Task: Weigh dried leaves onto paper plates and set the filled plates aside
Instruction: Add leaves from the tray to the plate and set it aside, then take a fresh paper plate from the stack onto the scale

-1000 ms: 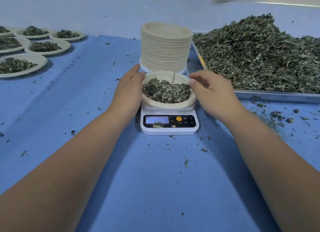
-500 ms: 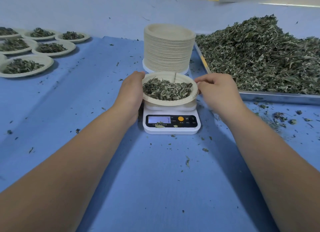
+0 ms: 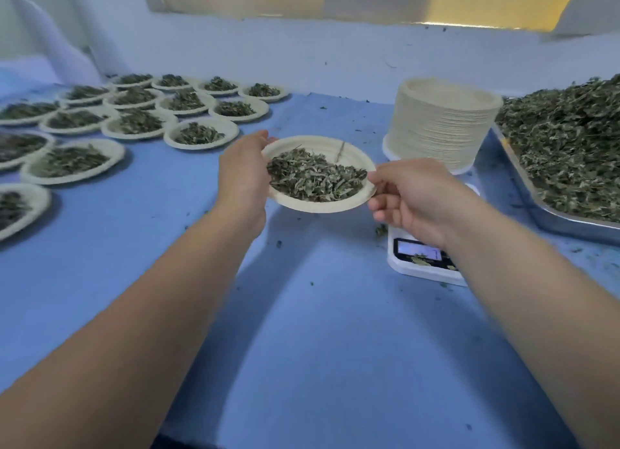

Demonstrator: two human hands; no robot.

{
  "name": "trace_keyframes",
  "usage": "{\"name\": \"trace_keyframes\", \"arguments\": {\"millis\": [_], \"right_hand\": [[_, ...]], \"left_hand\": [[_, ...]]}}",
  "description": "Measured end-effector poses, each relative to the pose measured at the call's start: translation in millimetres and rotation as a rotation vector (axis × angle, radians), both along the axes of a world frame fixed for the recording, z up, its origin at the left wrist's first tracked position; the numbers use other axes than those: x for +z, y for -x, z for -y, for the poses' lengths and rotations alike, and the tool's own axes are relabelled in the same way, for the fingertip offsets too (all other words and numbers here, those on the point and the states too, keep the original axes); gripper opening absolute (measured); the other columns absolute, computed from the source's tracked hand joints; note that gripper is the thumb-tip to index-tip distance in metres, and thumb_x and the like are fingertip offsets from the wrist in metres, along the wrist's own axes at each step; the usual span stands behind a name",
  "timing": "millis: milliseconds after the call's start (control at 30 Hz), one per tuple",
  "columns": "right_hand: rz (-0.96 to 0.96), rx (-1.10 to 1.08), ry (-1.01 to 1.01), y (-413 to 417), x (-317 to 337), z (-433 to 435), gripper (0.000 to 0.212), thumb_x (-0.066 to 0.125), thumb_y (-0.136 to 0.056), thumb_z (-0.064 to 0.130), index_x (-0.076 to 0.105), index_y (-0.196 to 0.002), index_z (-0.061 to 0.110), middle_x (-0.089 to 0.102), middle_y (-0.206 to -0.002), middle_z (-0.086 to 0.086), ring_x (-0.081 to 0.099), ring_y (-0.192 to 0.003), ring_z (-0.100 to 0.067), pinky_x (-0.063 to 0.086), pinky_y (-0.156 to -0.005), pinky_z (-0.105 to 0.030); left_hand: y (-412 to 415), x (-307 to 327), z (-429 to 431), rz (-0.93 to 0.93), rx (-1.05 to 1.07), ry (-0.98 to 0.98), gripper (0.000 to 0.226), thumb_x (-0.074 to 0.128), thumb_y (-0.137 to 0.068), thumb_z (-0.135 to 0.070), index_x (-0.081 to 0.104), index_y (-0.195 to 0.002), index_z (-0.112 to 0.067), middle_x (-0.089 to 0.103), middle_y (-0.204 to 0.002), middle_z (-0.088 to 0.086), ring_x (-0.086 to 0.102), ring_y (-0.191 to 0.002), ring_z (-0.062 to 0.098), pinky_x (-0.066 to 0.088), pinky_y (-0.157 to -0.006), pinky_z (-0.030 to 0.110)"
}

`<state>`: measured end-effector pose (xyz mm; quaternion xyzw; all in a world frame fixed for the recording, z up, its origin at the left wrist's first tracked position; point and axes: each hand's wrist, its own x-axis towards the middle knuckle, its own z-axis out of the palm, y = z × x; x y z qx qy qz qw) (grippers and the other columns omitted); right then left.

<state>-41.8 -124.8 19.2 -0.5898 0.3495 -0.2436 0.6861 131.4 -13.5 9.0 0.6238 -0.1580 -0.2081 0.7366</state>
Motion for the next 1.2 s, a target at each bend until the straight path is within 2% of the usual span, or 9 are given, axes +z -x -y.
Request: {"name": "trace_keyframes", "arguments": {"millis": [100, 200, 300, 500, 633, 767, 900, 1100, 1200], "right_hand": [[-0.037, 0.078, -0.036, -53.1, -4.7, -26.6, 0.001, 0.058, -0.095, 0.002, 0.058, -0.096, 0.002, 0.049, -0.070, -0.008, 0.057, -0.040, -0.010, 0.046, -0.038, -0.019], [-0.078, 0.170, -0.059, -106.6, -15.5, -51.7, 0.004, 0.056, -0.097, 0.001, 0.057, -0.094, 0.002, 0.049, -0.069, -0.007, 0.057, -0.039, -0.009, 0.046, -0.037, -0.018], [-0.108, 0.227, -0.052, -159.7, -25.6, -73.1, 0.005, 0.053, -0.098, 0.000, 0.053, -0.102, 0.002, 0.048, -0.070, -0.007, 0.056, -0.037, -0.008, 0.047, -0.037, -0.019], [-0.148, 0.249, -0.055, -250.0, -37.3, -93.3, 0.007, 0.043, -0.100, -0.004, 0.047, -0.101, 0.002, 0.050, -0.082, -0.011, 0.062, -0.038, -0.010, 0.051, -0.040, -0.022], [-0.146, 0.216, -0.053, -284.8, -39.8, -91.3, 0.019, 0.040, -0.099, -0.005, 0.045, -0.117, 0.001, 0.058, -0.094, -0.016, 0.068, -0.046, -0.014, 0.054, -0.043, -0.025], [-0.127, 0.227, -0.038, -296.4, -42.9, -86.3, 0.021, 0.044, -0.102, -0.001, 0.045, -0.123, -0.002, 0.054, -0.078, -0.009, 0.074, -0.059, -0.021, 0.056, -0.046, -0.026], [-0.134, 0.301, -0.079, -293.4, -42.2, -91.3, 0.022, 0.044, -0.102, -0.002, 0.041, -0.124, -0.001, 0.052, -0.102, -0.013, 0.075, -0.066, -0.030, 0.059, -0.052, -0.031], [-0.181, 0.338, -0.065, -262.7, -27.0, -98.2, 0.011, 0.050, -0.099, 0.005, 0.049, -0.108, 0.000, 0.063, -0.106, -0.027, 0.076, -0.069, -0.030, 0.061, -0.055, -0.034], [-0.154, 0.362, -0.032, -228.7, -14.6, -94.5, 0.015, 0.055, -0.097, 0.009, 0.055, -0.110, 0.004, 0.066, -0.108, -0.023, 0.076, -0.071, -0.029, 0.063, -0.063, -0.039]], "left_hand": [[-36.9, -6.3, -43.8, 0.001, 0.063, -0.069, 0.018, 0.048, -0.097, -0.030, 0.064, -0.102, -0.034, 0.066, -0.122, -0.009, 0.062, -0.109, 0.017, 0.052, -0.102, 0.044], [-71.0, -18.6, -85.0, -0.012, 0.188, -0.096, 0.021, 0.046, -0.103, -0.028, 0.065, -0.113, -0.029, 0.062, -0.112, -0.007, 0.058, -0.099, 0.016, 0.052, -0.084, 0.027], [-97.3, -25.2, -125.7, 0.017, 0.295, -0.161, 0.023, 0.044, -0.104, -0.028, 0.063, -0.117, -0.027, 0.056, -0.133, 0.000, 0.053, -0.120, 0.017, 0.042, -0.110, 0.036], [-122.1, -29.8, -169.8, 0.059, 0.330, -0.222, 0.045, 0.041, -0.102, -0.031, 0.052, -0.145, -0.031, 0.050, -0.135, -0.010, 0.046, -0.125, 0.012, 0.034, -0.109, 0.038], [-120.3, -40.3, -173.6, 0.106, 0.341, -0.208, 0.045, 0.041, -0.104, -0.026, 0.050, -0.148, -0.028, 0.049, -0.147, -0.012, 0.044, -0.130, 0.009, 0.034, -0.113, 0.034], [-116.4, -45.0, -169.2, 0.124, 0.343, -0.202, 0.042, 0.037, -0.109, -0.031, 0.053, -0.146, -0.024, 0.050, -0.139, -0.012, 0.044, -0.126, 0.005, 0.032, -0.114, 0.030], [-113.8, -46.2, -163.1, 0.091, 0.301, -0.216, 0.046, 0.034, -0.108, -0.042, 0.050, -0.150, -0.029, 0.046, -0.149, -0.014, 0.044, -0.140, 0.010, 0.028, -0.123, 0.041], [-93.4, -38.0, -143.3, 0.117, 0.231, -0.118, 0.038, 0.040, -0.107, -0.034, 0.058, -0.139, -0.026, 0.052, -0.115, -0.026, 0.047, -0.124, 0.001, 0.034, -0.120, 0.037], [-73.0, -29.3, -115.5, 0.121, 0.206, -0.094, 0.028, 0.043, -0.107, -0.029, 0.061, -0.128, -0.027, 0.055, -0.099, -0.029, 0.057, -0.089, -0.022, 0.046, -0.088, 0.012]]}}
